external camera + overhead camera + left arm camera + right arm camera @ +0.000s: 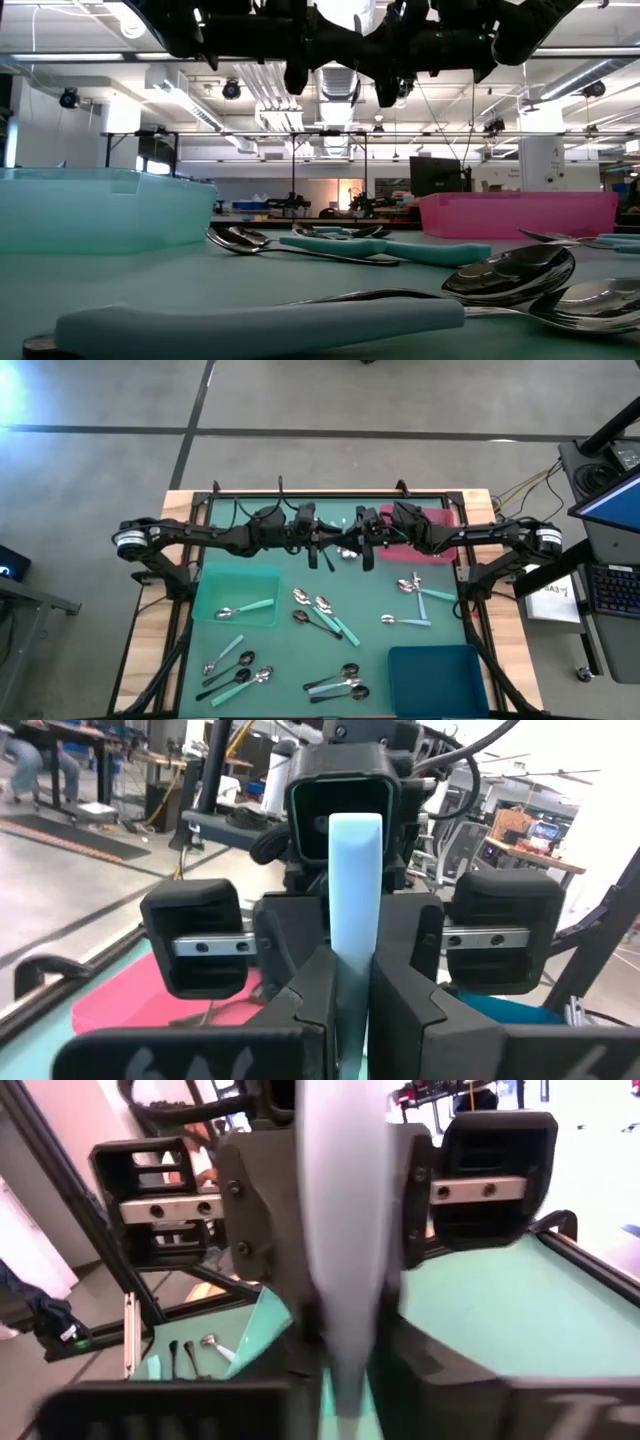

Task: Sort silverware by color (type)
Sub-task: Put the blue spoon into the blue bin

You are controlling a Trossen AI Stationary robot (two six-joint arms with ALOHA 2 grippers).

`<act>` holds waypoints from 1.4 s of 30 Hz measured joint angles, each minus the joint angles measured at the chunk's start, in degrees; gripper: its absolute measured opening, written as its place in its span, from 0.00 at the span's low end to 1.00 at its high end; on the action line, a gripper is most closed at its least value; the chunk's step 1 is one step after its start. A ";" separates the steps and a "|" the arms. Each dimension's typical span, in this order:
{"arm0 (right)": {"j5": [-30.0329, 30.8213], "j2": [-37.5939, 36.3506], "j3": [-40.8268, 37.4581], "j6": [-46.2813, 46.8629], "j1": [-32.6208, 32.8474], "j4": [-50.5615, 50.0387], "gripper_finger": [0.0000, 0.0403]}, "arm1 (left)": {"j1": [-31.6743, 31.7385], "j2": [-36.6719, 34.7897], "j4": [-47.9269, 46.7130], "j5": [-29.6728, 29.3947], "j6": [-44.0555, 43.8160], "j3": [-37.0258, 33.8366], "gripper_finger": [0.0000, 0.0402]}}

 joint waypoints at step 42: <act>7.39 -20.26 0.04 41.50 40.62 -47.22 0.05 | -11.72 -12.20 -56.70 0.56 -8.14 -0.20 0.31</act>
